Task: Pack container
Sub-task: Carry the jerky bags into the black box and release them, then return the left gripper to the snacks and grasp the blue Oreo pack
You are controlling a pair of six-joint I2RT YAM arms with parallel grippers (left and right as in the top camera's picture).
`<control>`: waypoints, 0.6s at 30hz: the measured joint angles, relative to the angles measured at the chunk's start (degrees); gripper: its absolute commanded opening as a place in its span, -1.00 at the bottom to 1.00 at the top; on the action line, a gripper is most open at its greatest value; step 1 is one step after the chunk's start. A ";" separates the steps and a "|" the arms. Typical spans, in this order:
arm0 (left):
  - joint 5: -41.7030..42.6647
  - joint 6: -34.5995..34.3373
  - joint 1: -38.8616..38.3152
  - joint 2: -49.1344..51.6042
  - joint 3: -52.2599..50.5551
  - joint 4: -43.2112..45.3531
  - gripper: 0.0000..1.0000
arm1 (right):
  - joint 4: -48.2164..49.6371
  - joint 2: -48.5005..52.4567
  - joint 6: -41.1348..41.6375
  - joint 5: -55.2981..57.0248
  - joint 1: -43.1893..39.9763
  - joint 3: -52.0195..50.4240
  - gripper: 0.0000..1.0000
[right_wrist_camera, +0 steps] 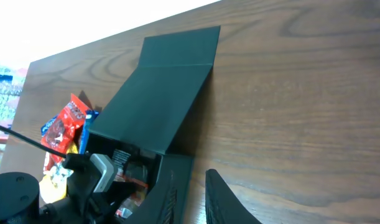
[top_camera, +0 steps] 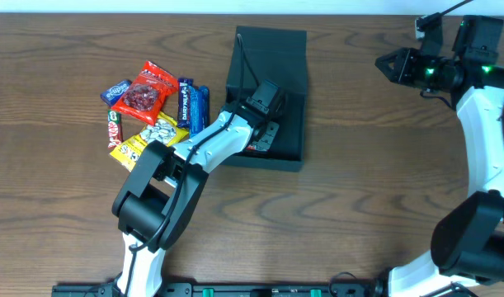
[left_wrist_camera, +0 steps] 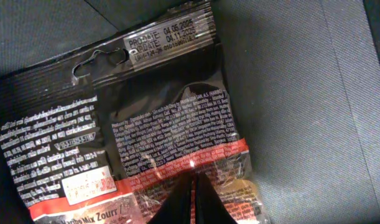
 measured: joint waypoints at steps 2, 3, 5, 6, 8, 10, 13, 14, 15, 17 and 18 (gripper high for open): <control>-0.48 -0.04 0.00 0.02 0.33 -0.42 -0.88 | 0.00 0.00 0.00 0.00 0.00 0.02 -0.67; -0.66 -0.04 0.00 0.02 0.63 -0.74 -0.88 | 0.00 0.00 0.00 0.02 0.00 0.00 -0.68; -1.11 -0.04 0.07 -0.02 1.53 -1.18 -0.88 | 0.00 0.00 0.00 0.02 0.00 0.02 -0.67; -1.27 -0.04 0.09 -0.24 2.01 -1.29 -0.88 | 0.00 0.00 0.00 0.00 0.00 0.02 -0.68; -1.66 -0.07 0.13 -1.42 3.37 -1.92 -0.88 | 0.00 0.00 0.00 0.02 0.00 0.02 -0.68; -2.32 -0.76 0.26 -6.62 5.27 -3.26 -0.88 | -0.04 0.00 0.00 0.07 0.00 0.02 -0.68; -6.47 -3.91 1.20 -15.72 7.21 -6.80 -0.88 | -0.26 0.00 0.00 0.15 0.00 0.02 -0.69; -8.13 -5.25 1.95 -18.51 7.76 -8.87 -0.88 | -0.46 0.00 0.00 0.17 0.00 0.02 -0.69; -9.73 -6.97 3.26 -21.55 8.28 -11.61 -0.86 | -0.46 0.00 0.00 0.17 0.00 0.02 -0.69; -12.17 -9.33 6.27 -25.07 8.90 -15.47 -0.09 | -0.59 0.00 0.00 0.15 0.00 0.02 -0.69; -12.87 -10.56 7.69 -25.86 8.96 -17.09 0.33 | -0.57 0.00 0.00 0.15 0.00 0.02 -0.68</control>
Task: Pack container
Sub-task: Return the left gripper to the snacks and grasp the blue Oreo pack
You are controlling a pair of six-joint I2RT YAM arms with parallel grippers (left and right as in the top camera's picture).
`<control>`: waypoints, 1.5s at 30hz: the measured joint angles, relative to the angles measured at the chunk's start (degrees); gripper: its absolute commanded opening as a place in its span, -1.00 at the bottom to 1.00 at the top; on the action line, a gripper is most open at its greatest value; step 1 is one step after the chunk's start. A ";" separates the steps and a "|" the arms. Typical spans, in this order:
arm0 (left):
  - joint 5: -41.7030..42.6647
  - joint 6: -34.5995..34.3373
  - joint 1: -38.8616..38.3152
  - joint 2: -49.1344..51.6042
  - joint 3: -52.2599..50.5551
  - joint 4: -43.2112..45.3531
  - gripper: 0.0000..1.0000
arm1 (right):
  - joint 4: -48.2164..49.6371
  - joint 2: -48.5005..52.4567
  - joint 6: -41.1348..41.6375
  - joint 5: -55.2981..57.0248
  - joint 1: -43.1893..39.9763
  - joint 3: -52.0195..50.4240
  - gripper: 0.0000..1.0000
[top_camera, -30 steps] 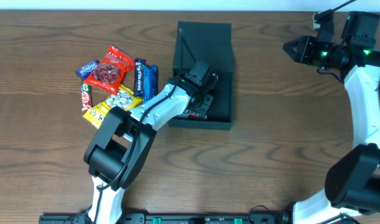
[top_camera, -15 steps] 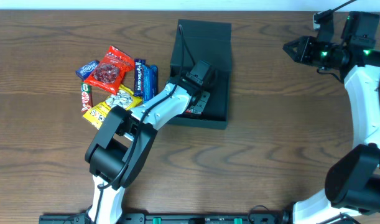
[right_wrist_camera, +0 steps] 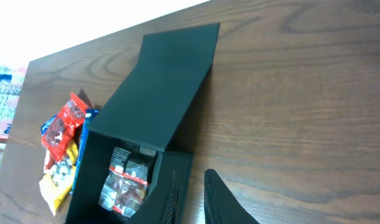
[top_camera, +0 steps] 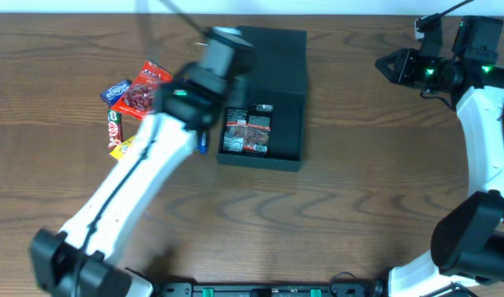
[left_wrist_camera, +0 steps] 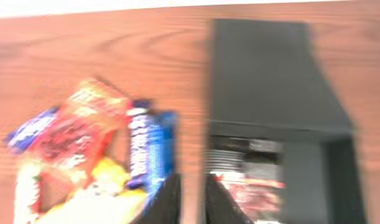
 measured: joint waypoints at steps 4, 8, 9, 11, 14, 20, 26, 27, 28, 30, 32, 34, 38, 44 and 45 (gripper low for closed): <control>-0.52 -8.48 6.60 1.05 -3.91 -2.27 0.45 | -0.09 0.00 0.00 0.02 0.00 0.00 -0.67; 3.13 -13.73 11.08 4.35 -11.72 2.23 0.47 | -0.22 0.00 0.00 0.00 0.00 -0.02 -0.67; 3.80 -14.43 11.69 5.22 -13.18 3.39 0.47 | -0.28 0.00 0.00 0.00 0.00 0.00 -0.67; 4.74 -14.78 12.22 6.38 -15.54 6.16 0.47 | -0.68 0.00 0.00 0.00 0.00 0.00 -0.67; 6.16 -13.88 12.17 8.41 -16.87 9.07 0.40 | -1.38 0.00 0.00 0.00 0.00 0.00 -0.67; 9.84 -8.41 12.00 12.83 -16.92 13.94 0.35 | -2.64 0.00 0.00 0.02 0.00 -0.02 -0.67; 12.50 -2.10 11.89 14.56 -16.94 16.26 0.31 | -3.17 0.00 0.00 0.02 0.00 0.00 -0.67; 13.05 -0.79 11.85 14.71 -16.94 16.74 0.29 | -3.17 0.00 0.00 0.02 0.00 0.00 -0.67; 13.53 0.04 11.85 14.75 -16.94 17.18 0.28 | -3.19 0.00 0.00 0.02 0.00 0.00 -0.67; 14.29 2.08 11.80 14.93 -16.94 18.32 0.28 | -3.21 0.00 0.00 0.02 0.00 0.00 -0.67; 14.56 3.08 11.76 15.37 -16.94 18.73 0.26 | -3.23 0.00 0.00 0.02 0.00 -0.02 -0.67; 14.91 3.69 11.74 16.24 -16.94 19.12 0.26 | -3.26 0.00 0.00 0.02 0.00 0.00 -0.67; 15.21 4.39 11.74 18.38 -16.94 19.54 0.25 | -3.43 0.00 0.00 0.02 0.00 0.00 -0.67; 15.37 4.76 11.76 19.71 -16.94 19.89 0.25 | -3.52 0.00 0.00 0.02 0.00 0.00 -0.67; 15.37 4.76 11.76 19.71 -16.94 19.96 0.25 | -3.52 0.00 0.00 0.02 0.00 0.00 -0.68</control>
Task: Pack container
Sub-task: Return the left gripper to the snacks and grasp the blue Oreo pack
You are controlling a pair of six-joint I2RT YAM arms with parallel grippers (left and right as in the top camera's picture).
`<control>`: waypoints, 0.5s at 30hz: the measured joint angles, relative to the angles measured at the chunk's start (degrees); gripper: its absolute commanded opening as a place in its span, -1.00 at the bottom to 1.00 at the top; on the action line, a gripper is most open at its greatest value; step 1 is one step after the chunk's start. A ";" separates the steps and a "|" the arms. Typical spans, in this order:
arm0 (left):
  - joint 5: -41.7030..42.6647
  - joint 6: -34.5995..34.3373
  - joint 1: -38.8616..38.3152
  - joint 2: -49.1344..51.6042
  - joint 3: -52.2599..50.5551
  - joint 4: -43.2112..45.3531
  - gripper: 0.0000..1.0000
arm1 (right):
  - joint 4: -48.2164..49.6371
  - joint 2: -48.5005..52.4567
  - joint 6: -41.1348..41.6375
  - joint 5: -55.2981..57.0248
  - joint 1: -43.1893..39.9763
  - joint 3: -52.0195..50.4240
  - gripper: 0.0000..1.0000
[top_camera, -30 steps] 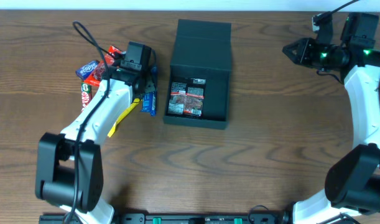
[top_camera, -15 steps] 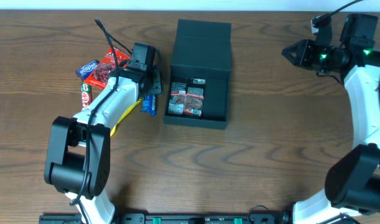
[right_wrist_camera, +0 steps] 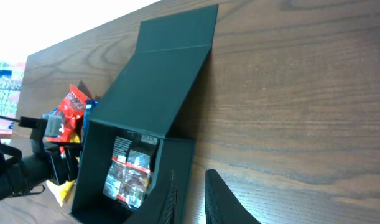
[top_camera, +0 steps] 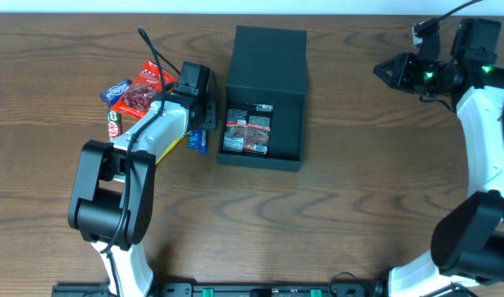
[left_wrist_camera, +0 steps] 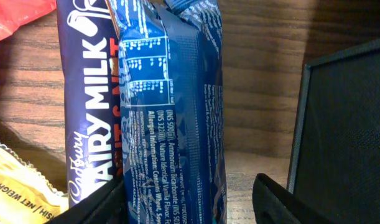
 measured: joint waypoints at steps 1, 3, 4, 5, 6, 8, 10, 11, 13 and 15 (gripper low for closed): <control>0.00 0.00 0.00 0.02 0.00 0.02 0.24 | 0.00 0.00 0.00 0.00 0.00 0.00 -0.68; 0.00 0.00 -0.02 0.07 0.00 0.26 0.19 | -0.04 0.00 0.00 0.00 0.00 0.00 -0.68; 0.00 -0.02 0.00 0.09 0.00 0.39 0.18 | -0.07 0.00 0.00 0.00 0.00 0.00 -0.68; 0.04 0.00 0.00 0.15 0.00 0.42 0.17 | -0.15 0.00 0.00 0.00 0.00 0.00 -0.68; 0.24 0.00 0.00 0.31 0.00 0.42 0.16 | -0.22 0.00 0.00 0.00 0.00 0.00 -0.68; 0.63 0.02 0.00 0.76 0.00 0.44 0.13 | -0.39 0.00 0.00 0.00 0.00 0.00 -0.68; 1.05 0.02 0.00 1.22 0.00 0.46 0.12 | -0.44 0.00 0.00 0.00 0.00 0.00 -0.69; 1.16 0.02 -0.02 1.33 0.00 0.44 0.11 | -0.44 0.00 0.00 0.00 0.00 0.00 -0.69; 1.49 0.02 0.00 1.38 0.00 0.44 0.12 | -0.46 0.00 0.00 0.00 0.00 -0.02 -0.69; 1.51 0.02 0.00 1.38 0.00 0.46 0.08 | -0.50 0.00 0.00 0.00 0.00 0.00 -0.69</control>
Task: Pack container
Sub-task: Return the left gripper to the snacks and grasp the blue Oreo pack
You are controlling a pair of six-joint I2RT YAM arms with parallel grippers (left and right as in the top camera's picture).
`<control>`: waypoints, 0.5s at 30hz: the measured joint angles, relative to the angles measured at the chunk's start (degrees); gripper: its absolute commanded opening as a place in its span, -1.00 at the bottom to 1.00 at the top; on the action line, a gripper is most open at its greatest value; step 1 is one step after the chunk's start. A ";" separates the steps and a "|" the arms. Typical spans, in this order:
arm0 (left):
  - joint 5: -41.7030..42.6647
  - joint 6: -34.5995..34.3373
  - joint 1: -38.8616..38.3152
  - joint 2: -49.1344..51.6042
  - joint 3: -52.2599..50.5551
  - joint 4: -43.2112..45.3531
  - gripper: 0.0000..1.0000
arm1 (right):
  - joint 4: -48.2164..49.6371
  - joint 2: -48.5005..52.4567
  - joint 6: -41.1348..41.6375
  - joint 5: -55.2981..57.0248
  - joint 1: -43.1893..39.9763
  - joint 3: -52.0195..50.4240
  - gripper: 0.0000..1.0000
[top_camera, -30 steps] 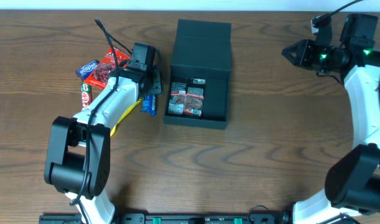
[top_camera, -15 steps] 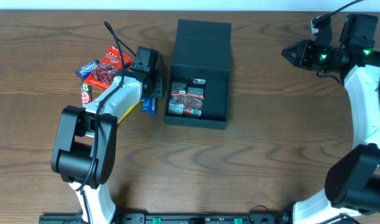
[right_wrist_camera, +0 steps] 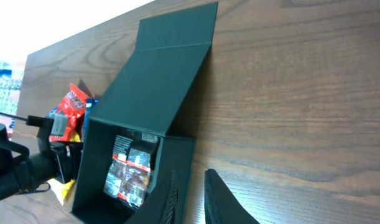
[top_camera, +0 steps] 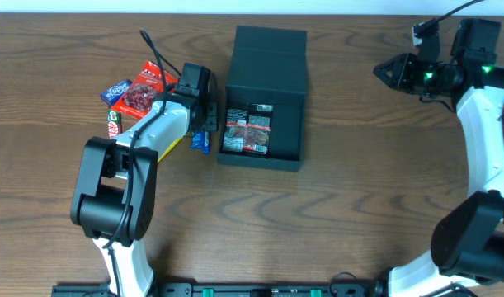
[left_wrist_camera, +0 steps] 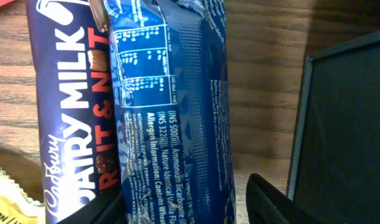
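The black box [top_camera: 291, 124] lies open at mid-table, lid [top_camera: 270, 49] folded back, with a black-and-red candy packet [top_camera: 247, 129] lying inside. My left gripper [left_wrist_camera: 188, 210] is open and low over the table, just left of the box. Its fingers [left_wrist_camera: 267, 198] straddle a blue-wrapped bar [left_wrist_camera: 171, 106], which fills most of the gap between them. A Cadbury Dairy Milk bar [left_wrist_camera: 65, 124] lies against that bar's left side. My right gripper [right_wrist_camera: 191, 196] hovers far right, fingers a narrow gap apart, holding nothing.
A snack pile sits left of the box: a red bag [top_camera: 142, 91], a small blue packet [top_camera: 115, 88], a KitKat [top_camera: 113, 124] and a yellow packet [top_camera: 171, 145]. The box wall [left_wrist_camera: 345, 124] stands close beside my left gripper's right finger.
My left gripper sits slightly closer to the blue bar, which now fills more of the gap between its fingers. The box, packet and right arm look unchanged.
My left gripper was first inside the box, shut on the black-and-red packet. Then the packet lay loose in the box and the gripper was raised above the snack pile. Later it was open, down over the blue bar beside the box, where it remains.
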 measured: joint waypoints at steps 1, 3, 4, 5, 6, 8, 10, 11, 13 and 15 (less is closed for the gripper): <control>0.02 0.02 0.00 0.00 0.00 0.00 0.03 | -0.07 0.00 0.00 0.00 0.00 -0.02 -0.69; 0.02 0.07 0.00 0.02 0.00 -0.07 -0.03 | -0.24 0.00 0.00 0.00 0.00 0.00 -0.69; 0.04 0.04 0.00 0.02 0.00 -0.09 -0.04 | -0.31 0.00 0.00 0.00 0.00 0.00 -0.69; 0.04 0.13 0.00 0.04 0.00 -0.13 -0.10 | -0.33 0.00 0.00 0.00 0.00 0.00 -0.69; 0.04 0.09 0.00 0.04 0.00 -0.17 -0.14 | -0.33 0.00 0.00 0.00 0.00 0.00 -0.69; 0.15 0.15 0.00 0.04 0.00 -0.37 -0.19 | -0.37 0.00 0.00 0.00 0.00 -0.02 -0.69; 0.20 0.17 -0.02 0.04 0.00 -0.46 -0.22 | -0.63 0.00 0.00 0.00 0.00 0.00 -0.69; 0.20 0.17 -0.02 0.04 0.00 -0.55 -0.23 | -0.72 0.00 0.00 0.00 0.00 0.00 -0.70; 0.20 0.17 0.00 0.04 0.00 -0.57 -0.24 | -0.83 0.00 0.00 0.00 0.00 0.00 -0.70; 0.20 0.13 0.00 0.04 0.00 -0.57 -0.25 | -1.07 0.00 0.00 0.00 0.00 -0.02 -0.70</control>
